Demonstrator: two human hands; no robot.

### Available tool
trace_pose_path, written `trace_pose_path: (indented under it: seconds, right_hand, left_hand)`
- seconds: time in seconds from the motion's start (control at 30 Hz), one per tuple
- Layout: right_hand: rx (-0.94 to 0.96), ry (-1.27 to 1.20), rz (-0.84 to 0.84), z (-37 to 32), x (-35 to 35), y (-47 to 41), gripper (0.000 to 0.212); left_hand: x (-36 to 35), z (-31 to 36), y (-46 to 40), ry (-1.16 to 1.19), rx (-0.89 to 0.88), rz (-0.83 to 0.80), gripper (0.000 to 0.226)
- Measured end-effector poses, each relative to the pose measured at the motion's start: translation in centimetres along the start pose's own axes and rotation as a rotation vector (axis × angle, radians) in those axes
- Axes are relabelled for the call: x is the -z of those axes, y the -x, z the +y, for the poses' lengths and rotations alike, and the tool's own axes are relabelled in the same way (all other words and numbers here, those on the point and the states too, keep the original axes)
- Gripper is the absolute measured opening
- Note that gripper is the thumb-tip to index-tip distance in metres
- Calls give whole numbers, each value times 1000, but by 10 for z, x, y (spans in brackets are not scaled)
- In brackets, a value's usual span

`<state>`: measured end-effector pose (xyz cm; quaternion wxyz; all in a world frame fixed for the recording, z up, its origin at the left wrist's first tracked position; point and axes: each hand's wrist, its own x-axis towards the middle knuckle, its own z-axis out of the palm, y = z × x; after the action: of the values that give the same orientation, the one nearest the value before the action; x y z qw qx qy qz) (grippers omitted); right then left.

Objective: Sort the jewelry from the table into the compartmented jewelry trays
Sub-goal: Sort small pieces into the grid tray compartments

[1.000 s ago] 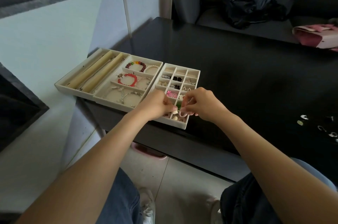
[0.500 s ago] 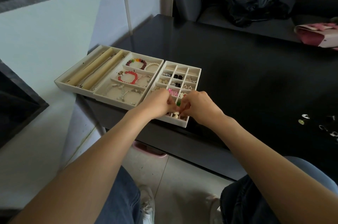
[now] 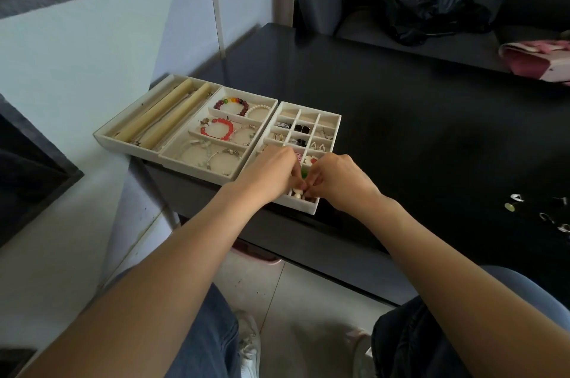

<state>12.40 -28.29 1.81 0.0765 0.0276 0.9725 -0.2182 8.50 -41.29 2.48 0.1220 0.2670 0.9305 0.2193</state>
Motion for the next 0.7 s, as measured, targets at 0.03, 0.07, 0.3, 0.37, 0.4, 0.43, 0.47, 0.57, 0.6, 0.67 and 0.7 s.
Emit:
trace_pose_path:
  seconds: [0.03,0.07,0.3,0.37,0.4,0.43,0.47,0.57,0.6,0.67,0.7]
  right_hand:
    - [-1,-1,1,0,0,0,7]
    - [-3,-1,-1,1,-1,-1,8]
    - [-5,27,18,2,-4,-3,7]
    - [-3,23,22,3,-5,-3,6]
    - [-3,20,26,4,-5,-3,6]
    - [-3,15,31,4,-6,-4,7]
    - [-2,10,37,4,-7,-4,7]
    - [10,-9,50,2,-6,-1,7]
    - [18,-16,63,1,-5,0,8]
    - [29,-21,90,-2,-4,4,9]
    - [31,-15,98,-3,-4,5,9]
  left_hand:
    - [-1,0,0,-7,-5,7,15]
    - [-1,0,1,-10,-4,16,15]
    - [-3,-6,2,6,-6,41,16]
    - [-1,-6,3,2,-18,46,15]
    - [2,-6,4,0,-26,56,14]
    - [5,-7,6,1,-33,71,16]
    - [8,-8,7,9,-41,84,18]
    - [14,-11,15,30,-65,73,23]
    - [15,-12,17,25,-68,50,25]
    - [14,-14,20,-1,-71,-3,29]
    - [14,-15,20,-19,-76,-27,30]
